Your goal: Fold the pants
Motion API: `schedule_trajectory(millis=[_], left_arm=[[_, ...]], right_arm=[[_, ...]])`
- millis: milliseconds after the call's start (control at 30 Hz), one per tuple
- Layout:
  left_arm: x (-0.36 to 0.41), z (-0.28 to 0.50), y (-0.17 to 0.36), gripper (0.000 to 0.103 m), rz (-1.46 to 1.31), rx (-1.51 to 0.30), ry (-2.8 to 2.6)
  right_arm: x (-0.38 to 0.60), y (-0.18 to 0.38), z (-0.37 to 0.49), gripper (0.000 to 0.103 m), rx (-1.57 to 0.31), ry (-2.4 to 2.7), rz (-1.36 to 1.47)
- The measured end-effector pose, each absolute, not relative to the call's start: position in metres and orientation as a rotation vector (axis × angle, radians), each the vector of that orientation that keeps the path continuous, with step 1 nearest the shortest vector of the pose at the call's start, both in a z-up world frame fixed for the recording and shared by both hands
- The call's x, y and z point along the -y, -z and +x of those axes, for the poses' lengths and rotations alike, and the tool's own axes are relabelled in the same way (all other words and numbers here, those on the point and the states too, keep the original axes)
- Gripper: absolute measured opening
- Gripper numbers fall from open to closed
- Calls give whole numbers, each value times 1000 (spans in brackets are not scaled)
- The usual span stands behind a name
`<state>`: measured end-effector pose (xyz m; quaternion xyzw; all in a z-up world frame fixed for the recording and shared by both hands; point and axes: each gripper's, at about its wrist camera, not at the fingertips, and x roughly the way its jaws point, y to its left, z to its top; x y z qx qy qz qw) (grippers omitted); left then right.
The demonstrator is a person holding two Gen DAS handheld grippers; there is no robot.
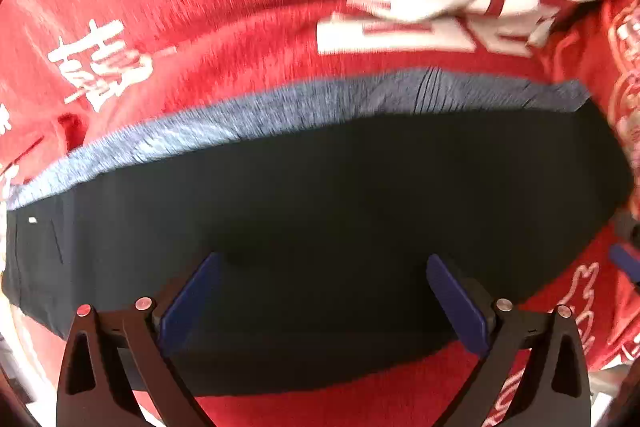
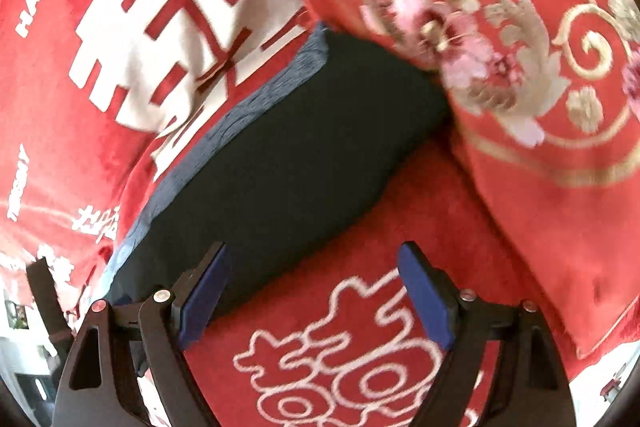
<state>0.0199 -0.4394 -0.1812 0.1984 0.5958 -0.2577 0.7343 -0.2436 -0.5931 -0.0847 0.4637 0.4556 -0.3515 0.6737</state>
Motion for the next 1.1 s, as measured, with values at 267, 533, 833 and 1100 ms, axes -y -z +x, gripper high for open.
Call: schedule_trajectory(millis=[267, 533, 833, 1100], left_arm=[[437, 18, 186, 103, 421, -1316, 545], [439, 14, 185, 103, 429, -1309, 521], [442, 13, 185, 103, 451, -1294, 521], [445, 13, 183, 103, 467, -1305, 529]], right_arm=[[621, 93, -251, 12, -1008, 815, 1076], [629, 72, -237, 11, -1052, 792, 909], [623, 94, -272, 42, -1017, 719, 1132], [606, 103, -270, 42, -935, 652, 1237]])
